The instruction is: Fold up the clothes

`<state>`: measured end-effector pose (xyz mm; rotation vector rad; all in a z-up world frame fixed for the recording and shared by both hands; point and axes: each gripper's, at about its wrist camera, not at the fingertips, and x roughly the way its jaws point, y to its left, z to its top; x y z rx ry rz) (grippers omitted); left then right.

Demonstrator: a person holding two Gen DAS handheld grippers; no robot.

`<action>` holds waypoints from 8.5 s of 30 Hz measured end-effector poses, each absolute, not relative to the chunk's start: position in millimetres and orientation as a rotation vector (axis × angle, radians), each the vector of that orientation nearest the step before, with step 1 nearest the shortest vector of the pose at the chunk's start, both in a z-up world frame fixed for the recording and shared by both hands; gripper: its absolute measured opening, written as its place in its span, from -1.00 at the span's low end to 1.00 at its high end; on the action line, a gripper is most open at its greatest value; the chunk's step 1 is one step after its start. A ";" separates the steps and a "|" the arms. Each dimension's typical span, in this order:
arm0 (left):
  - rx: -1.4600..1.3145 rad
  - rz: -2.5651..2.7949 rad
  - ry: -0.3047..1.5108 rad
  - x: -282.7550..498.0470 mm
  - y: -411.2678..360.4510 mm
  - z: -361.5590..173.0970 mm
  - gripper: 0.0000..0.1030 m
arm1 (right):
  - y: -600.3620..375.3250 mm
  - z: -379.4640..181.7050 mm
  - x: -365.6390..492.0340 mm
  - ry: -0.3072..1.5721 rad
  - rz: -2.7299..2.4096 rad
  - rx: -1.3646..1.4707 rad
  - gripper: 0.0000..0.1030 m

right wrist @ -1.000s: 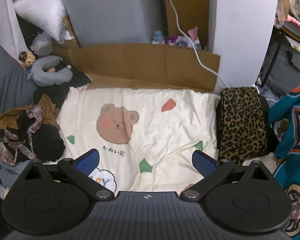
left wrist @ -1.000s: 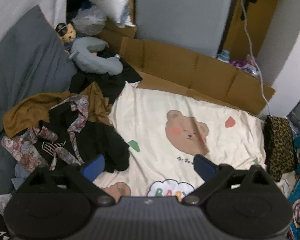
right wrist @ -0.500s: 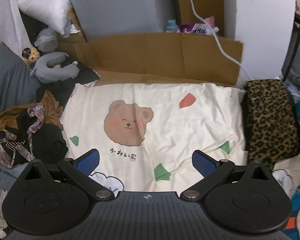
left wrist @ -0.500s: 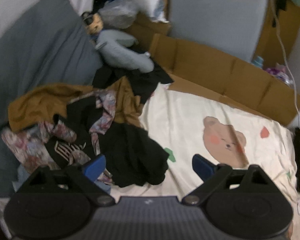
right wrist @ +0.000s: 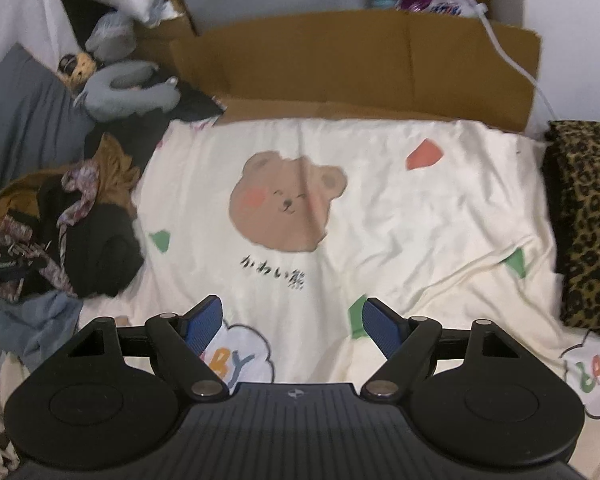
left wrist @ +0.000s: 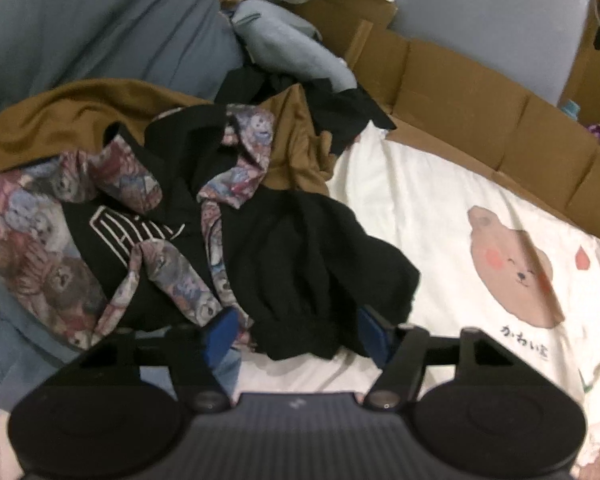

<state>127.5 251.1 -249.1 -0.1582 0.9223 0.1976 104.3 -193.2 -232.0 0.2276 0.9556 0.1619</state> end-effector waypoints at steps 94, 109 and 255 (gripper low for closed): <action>-0.411 -0.288 0.750 165.1 215.0 -222.3 -0.67 | -13.5 -359.4 240.5 0.999 0.484 0.395 -0.77; -0.489 -0.514 0.848 153.9 144.8 -253.0 -0.67 | -122.7 -326.8 169.4 1.156 0.392 0.287 -0.77; -0.582 -0.295 1.286 42.2 192.4 -378.4 -0.81 | -239.7 -387.6 197.9 1.118 -0.001 0.702 -0.86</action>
